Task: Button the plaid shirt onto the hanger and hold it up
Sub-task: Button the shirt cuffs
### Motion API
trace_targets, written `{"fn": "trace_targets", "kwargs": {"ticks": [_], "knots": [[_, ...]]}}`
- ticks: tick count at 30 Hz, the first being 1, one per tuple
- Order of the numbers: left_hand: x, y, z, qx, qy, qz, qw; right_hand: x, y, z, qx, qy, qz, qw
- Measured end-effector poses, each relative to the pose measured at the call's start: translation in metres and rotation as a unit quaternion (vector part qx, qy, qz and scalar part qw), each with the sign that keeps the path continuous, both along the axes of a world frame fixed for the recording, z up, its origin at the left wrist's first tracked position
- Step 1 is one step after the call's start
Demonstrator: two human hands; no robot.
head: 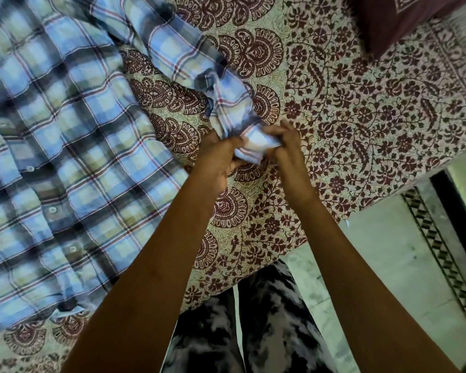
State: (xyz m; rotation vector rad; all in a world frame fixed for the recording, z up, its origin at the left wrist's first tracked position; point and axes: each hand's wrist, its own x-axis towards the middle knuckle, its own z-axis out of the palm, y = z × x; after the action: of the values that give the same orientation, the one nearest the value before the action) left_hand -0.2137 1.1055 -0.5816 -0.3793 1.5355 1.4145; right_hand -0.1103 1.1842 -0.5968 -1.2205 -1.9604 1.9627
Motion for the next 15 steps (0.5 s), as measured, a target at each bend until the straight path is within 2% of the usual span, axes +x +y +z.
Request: {"fn": "trace_targets", "kwargs": {"ticks": [1, 2, 3, 5, 8, 12, 15], "knots": [[0.002, 0.000, 0.000, 0.017, 0.004, -0.018, 1.000, 0.003, 0.002, -0.003, -0.121, 0.012, -0.069, 0.990], [0.003, 0.000, 0.001, 0.033, 0.006, -0.048, 0.998, 0.005, 0.005, -0.005, -0.195, 0.007, -0.113, 0.974], [0.005, -0.001, 0.001, 0.038, 0.009, -0.082, 0.996, 0.007, 0.008, -0.006, -0.216, -0.007, -0.135, 0.967], [0.009, -0.003, -0.002, -0.002, 0.026, -0.114, 0.993, 0.007, 0.012, -0.010, -0.175, -0.037, -0.195, 0.964], [0.018, -0.006, -0.019, -0.069, 0.034, -0.088, 0.993, 0.010, 0.017, -0.019, -0.095, -0.077, -0.290, 0.949], [0.033, -0.010, -0.049, -0.155, 0.081, -0.097, 0.980, 0.018, 0.015, -0.040, 0.024, -0.150, -0.269, 0.951], [0.038, -0.016, -0.052, -0.202, 0.141, -0.109, 0.963, 0.028, 0.015, -0.046, 0.070, -0.156, -0.217, 0.961]]}}
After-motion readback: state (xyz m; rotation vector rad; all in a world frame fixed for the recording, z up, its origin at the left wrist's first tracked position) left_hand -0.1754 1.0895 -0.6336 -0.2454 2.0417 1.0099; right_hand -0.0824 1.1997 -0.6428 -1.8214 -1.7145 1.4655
